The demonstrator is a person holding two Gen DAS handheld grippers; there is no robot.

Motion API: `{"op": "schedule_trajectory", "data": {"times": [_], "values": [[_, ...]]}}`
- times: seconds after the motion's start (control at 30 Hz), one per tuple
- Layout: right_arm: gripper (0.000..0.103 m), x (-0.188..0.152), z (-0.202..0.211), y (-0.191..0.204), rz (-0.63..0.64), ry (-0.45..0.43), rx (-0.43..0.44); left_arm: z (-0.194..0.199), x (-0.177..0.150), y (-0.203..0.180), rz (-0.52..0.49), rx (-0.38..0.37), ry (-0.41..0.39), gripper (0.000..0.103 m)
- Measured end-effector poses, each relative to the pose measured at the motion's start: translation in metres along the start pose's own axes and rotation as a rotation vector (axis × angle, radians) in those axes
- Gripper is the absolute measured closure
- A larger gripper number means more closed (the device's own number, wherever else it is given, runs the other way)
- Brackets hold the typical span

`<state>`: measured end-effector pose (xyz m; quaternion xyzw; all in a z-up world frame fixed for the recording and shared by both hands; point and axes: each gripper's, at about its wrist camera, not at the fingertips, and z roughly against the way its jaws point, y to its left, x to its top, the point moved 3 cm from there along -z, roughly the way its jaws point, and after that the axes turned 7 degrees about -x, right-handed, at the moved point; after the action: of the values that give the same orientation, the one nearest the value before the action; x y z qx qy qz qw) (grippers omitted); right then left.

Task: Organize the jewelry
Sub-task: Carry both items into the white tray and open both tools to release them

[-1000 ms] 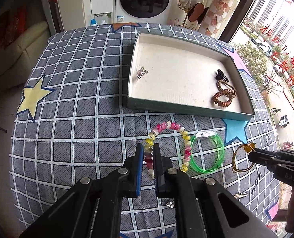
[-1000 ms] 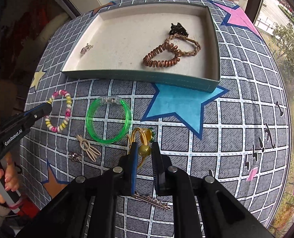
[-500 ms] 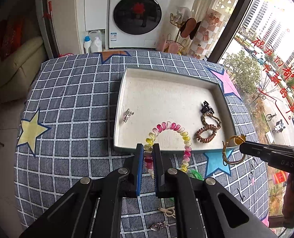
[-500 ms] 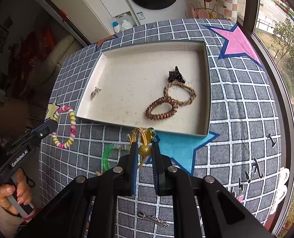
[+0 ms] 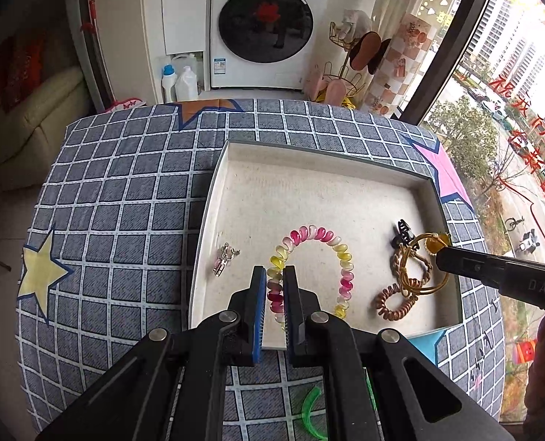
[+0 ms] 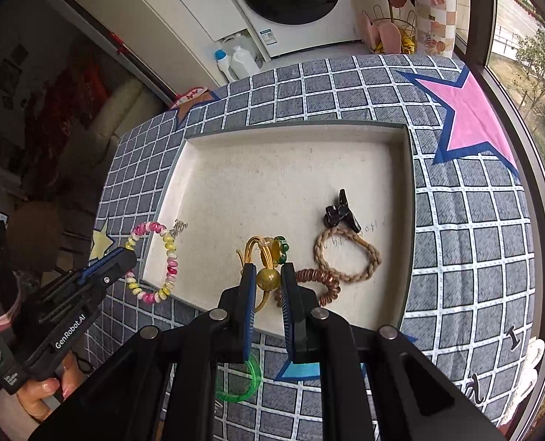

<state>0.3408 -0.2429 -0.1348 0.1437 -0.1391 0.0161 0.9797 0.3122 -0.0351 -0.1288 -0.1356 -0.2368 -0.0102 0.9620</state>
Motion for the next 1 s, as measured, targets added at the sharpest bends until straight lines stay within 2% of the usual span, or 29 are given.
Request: {"op": "schedule_trajectory", "data": {"times": [0.53,1.0], "values": [[0.089,0.045,-0.059,-0.004,0.025,0.027,0.010,-0.064,0.002,-0.001,-0.024,0.091,0.091,0.082],[0.088,0.046,-0.092,-0.007,0.090,0.084,-0.070,-0.086,-0.002,-0.007,-0.124,0.190,0.139,0.082]]}}
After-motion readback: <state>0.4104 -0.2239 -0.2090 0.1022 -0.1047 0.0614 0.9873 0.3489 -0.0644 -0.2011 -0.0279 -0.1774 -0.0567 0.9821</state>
